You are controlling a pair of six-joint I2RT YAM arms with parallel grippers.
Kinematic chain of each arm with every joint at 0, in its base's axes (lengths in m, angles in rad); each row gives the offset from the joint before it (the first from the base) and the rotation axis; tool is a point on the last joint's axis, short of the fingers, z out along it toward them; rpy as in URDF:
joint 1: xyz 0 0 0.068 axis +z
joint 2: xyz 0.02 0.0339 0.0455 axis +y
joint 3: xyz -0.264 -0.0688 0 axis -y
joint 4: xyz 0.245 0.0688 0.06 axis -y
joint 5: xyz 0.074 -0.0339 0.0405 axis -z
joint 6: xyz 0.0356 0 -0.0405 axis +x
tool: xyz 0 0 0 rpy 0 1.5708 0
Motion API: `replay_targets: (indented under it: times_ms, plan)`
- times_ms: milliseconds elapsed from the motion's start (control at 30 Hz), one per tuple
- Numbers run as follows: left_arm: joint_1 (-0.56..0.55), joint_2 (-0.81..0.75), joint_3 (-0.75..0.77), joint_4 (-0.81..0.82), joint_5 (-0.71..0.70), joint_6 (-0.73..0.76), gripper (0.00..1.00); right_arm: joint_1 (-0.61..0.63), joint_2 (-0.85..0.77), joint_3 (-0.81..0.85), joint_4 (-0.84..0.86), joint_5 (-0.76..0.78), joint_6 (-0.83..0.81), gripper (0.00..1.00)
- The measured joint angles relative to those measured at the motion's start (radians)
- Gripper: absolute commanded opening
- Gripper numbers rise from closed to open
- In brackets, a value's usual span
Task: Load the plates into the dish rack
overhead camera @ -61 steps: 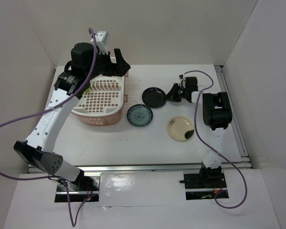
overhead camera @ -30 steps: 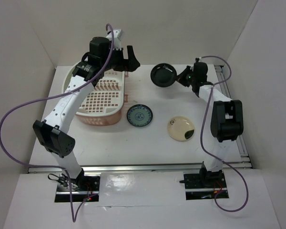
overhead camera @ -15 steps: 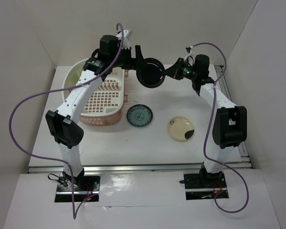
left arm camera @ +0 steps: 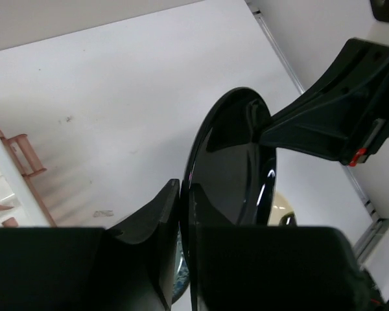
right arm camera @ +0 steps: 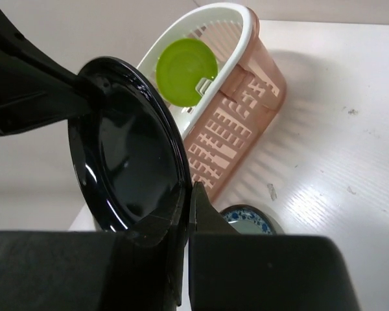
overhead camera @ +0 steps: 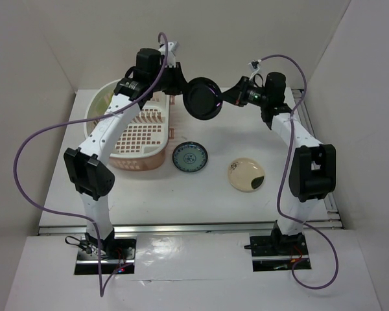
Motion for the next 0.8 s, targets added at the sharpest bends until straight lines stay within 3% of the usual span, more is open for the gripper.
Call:
replay_targets:
  times_ms: [133, 200, 267, 367, 433, 467, 667, 800]
  plan:
    - [0.003, 0.000, -0.003, -0.002, 0.003, 0.011, 0.18, -0.002, 0.000, 0.002, 0.006, -0.002, 0.009, 0.00]
    - [0.003, 0.000, -0.006, 0.000, 0.007, 0.019, 0.13, -0.002, 0.000, 0.002, 0.006, -0.002, 0.011, 0.00]
    - [0.005, 0.000, -0.012, 0.005, 0.013, 0.020, 0.00, -0.003, 0.000, 0.002, 0.006, -0.002, 0.012, 0.00]
    - [0.006, 0.000, -0.014, 0.007, 0.019, 0.019, 0.00, -0.004, -0.001, 0.002, 0.007, -0.002, 0.017, 0.02]
    - [0.006, 0.000, -0.014, 0.011, 0.020, 0.019, 0.00, -0.005, -0.006, 0.000, 0.008, -0.002, 0.033, 0.74]
    - [0.006, 0.000, -0.014, 0.011, 0.025, 0.017, 0.00, -0.005, -0.012, -0.002, 0.017, -0.001, 0.040, 1.00]
    - [-0.008, 0.000, -0.024, -0.004, -0.002, 0.020, 0.00, -0.002, -0.070, -0.003, 0.050, 0.008, 0.051, 1.00]
    - [-0.011, -0.015, -0.024, -0.029, -0.113, 0.035, 0.00, -0.010, -0.076, -0.005, 0.041, 0.035, 0.036, 1.00]
